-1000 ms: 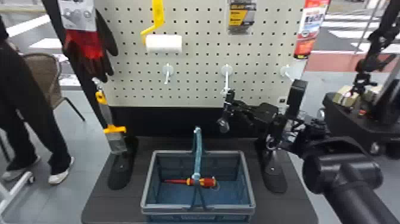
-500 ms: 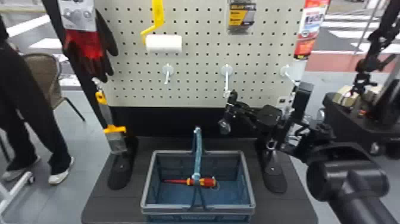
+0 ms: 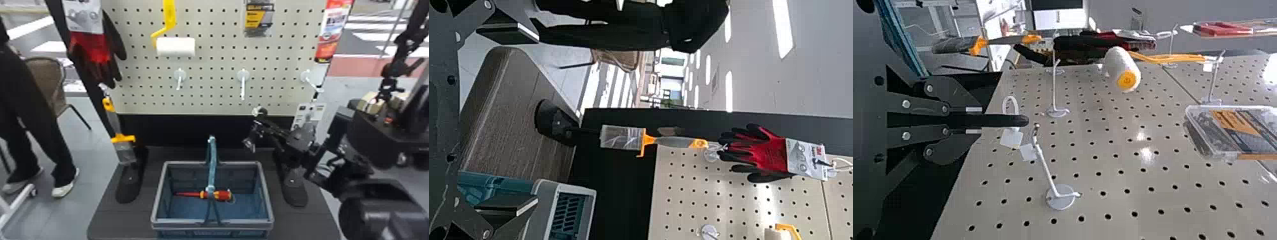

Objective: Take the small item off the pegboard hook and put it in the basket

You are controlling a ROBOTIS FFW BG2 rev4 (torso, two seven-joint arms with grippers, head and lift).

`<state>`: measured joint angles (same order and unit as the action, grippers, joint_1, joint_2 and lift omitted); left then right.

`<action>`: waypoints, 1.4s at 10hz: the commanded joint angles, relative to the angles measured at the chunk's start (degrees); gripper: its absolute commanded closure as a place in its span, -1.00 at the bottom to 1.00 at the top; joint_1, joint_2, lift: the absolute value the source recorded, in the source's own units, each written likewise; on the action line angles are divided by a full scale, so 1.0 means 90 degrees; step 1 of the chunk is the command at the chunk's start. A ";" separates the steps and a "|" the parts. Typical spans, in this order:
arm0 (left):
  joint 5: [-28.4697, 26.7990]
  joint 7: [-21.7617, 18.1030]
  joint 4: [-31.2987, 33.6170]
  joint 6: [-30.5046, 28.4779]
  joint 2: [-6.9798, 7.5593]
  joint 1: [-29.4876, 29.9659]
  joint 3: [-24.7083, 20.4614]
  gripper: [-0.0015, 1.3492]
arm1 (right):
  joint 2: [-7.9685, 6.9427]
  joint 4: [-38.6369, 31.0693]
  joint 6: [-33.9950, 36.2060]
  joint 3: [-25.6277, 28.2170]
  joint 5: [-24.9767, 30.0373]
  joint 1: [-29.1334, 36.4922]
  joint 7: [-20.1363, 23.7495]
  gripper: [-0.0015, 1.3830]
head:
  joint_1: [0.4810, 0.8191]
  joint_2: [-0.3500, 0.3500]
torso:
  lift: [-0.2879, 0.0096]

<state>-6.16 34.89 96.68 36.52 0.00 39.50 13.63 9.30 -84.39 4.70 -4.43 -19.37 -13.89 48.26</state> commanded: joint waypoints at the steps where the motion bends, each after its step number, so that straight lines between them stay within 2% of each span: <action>1: 0.0020 0.0000 0.0001 -0.0005 -0.0017 -0.0010 0.0009 -0.74 | -0.0076 -0.0163 0.0034 0.0180 -0.0114 0.0330 -0.0050 0.73 | -0.60 0.00 | 0.26; 5: 0.0050 0.0000 0.0001 -0.0014 -0.0017 -0.0010 0.0029 -0.74 | -0.0125 -0.0116 0.0054 0.0190 -0.0299 0.0782 -0.0108 0.73 | -0.60 0.00 | 0.26; 9: 0.0059 0.0000 0.0001 -0.0034 -0.0017 -0.0010 0.0048 -0.74 | -0.0193 0.0165 0.0073 0.0180 -0.0407 0.0918 -0.0098 0.73 | -0.60 0.00 | 0.26; 14: 0.0059 0.0000 0.0001 -0.0053 -0.0017 -0.0024 0.0058 -0.74 | -0.0203 0.0587 0.0063 -0.0318 -0.0573 0.0809 -0.0098 0.73 | -0.60 0.00 | 0.26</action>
<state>-5.62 34.88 96.68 36.05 0.00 39.29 14.16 7.47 -79.65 5.31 -6.51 -24.24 -6.46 47.37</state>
